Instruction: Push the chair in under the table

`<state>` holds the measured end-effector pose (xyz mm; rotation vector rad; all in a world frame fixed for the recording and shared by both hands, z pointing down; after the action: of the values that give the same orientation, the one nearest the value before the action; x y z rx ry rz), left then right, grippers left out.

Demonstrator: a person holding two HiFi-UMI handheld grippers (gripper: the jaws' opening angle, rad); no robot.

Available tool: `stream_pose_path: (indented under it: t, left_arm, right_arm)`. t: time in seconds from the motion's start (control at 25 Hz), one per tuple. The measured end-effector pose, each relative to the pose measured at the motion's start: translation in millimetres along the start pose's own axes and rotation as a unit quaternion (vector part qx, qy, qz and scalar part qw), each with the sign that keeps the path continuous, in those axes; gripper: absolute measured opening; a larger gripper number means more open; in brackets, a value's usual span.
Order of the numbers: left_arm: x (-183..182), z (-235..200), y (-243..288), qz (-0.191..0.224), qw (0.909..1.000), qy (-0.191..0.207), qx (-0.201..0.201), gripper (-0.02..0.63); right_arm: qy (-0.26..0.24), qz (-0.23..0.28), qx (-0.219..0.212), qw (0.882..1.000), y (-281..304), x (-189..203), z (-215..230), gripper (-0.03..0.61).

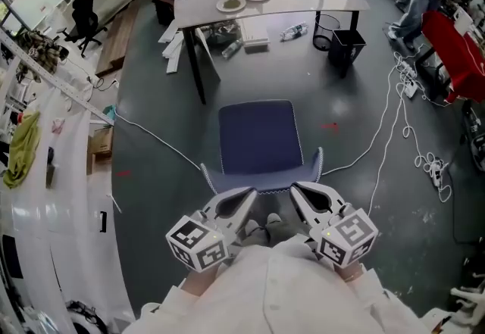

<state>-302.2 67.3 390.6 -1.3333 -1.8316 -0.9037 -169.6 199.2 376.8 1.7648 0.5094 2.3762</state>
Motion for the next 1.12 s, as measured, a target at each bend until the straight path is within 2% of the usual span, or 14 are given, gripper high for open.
stream_pose_path:
  t: [0.12, 0.24, 0.4, 0.64, 0.8, 0.96, 1.12]
  left_arm:
    - [-5.9, -2.1, 1.5, 0.022, 0.9996, 0.005, -0.017, 0.017]
    - [-5.8, -2.8, 1.1, 0.026, 0.9988, 0.01, -0.04, 0.017]
    - [-0.2, -4.3, 1.3, 0.024, 0.9981, 0.022, -0.052, 0.017]
    - [14.6, -11.5, 0.7, -0.038, 0.9953, 0.062, -0.064, 0.017]
    - [21.9, -13.9, 6.9, -0.08, 0.9927, 0.075, -0.05, 0.017]
    - [27.4, -18.6, 6.4, -0.111, 0.9839, 0.124, -0.064, 0.018]
    - [36.6, -27.7, 4.6, -0.137, 0.977, 0.148, -0.071, 0.018]
  right_arm:
    - [-0.014, -0.006, -0.009, 1.0, 3.8, -5.6, 2.3, 0.032]
    - [-0.031, -0.013, -0.028, 0.999, 3.0, -5.5, 2.7, 0.032]
    - [-0.046, -0.022, -0.042, 0.998, 4.3, -5.4, 4.7, 0.032]
    - [-0.06, -0.041, -0.042, 0.996, 8.5, 2.7, 3.7, 0.032]
    - [-0.065, -0.056, -0.027, 0.996, 9.6, 13.3, 11.4, 0.034]
    - [-0.086, -0.074, -0.012, 0.993, 13.2, 23.0, 13.0, 0.034]
    - [-0.092, -0.086, 0.001, 0.992, 15.6, 32.4, 15.4, 0.034]
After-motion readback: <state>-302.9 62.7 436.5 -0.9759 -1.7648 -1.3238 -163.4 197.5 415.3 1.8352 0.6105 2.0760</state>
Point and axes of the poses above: the fingertips, and each gripper's own axes: y forward along the fingers, z to its right, x out of its underside, the point moved 8 cm from there along -y, backward along the fingers, and after that the axes turned 7 degrees about x, right-handed, at the moved point
